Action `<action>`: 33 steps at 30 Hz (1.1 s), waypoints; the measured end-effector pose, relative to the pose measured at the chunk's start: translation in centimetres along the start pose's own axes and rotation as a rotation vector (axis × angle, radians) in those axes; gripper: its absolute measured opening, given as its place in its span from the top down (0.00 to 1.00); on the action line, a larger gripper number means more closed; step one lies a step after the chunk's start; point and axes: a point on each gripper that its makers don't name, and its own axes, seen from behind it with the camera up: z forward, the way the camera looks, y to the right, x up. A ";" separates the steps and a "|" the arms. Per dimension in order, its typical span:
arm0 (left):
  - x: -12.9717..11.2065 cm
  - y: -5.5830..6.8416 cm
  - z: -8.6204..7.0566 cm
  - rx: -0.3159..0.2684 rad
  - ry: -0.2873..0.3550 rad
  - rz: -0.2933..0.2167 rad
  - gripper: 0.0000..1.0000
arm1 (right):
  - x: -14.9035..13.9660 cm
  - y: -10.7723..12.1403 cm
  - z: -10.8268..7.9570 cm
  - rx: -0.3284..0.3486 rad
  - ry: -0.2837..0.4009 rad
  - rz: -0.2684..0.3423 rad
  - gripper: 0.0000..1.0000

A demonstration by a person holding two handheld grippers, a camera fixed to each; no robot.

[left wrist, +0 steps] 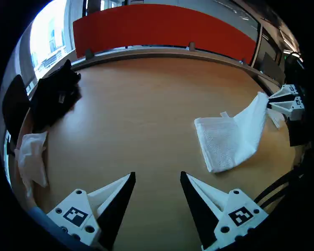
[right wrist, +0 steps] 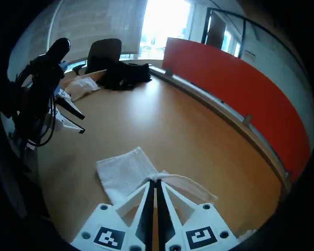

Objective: Fold towel

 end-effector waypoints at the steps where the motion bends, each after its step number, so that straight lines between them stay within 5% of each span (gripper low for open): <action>1: 0.0 0.0 0.0 0.000 0.000 -0.001 0.21 | 0.0 -0.2 0.2 0.005 0.000 0.000 0.96; 24: -1.2 -0.9 -1.7 0.004 0.001 -0.043 0.21 | 0.1 -8.3 6.6 0.211 -0.064 -0.045 0.95; 33: -1.8 -1.1 -1.9 0.009 -0.005 -0.052 0.21 | -0.2 -9.3 7.9 0.232 -0.088 -0.032 0.95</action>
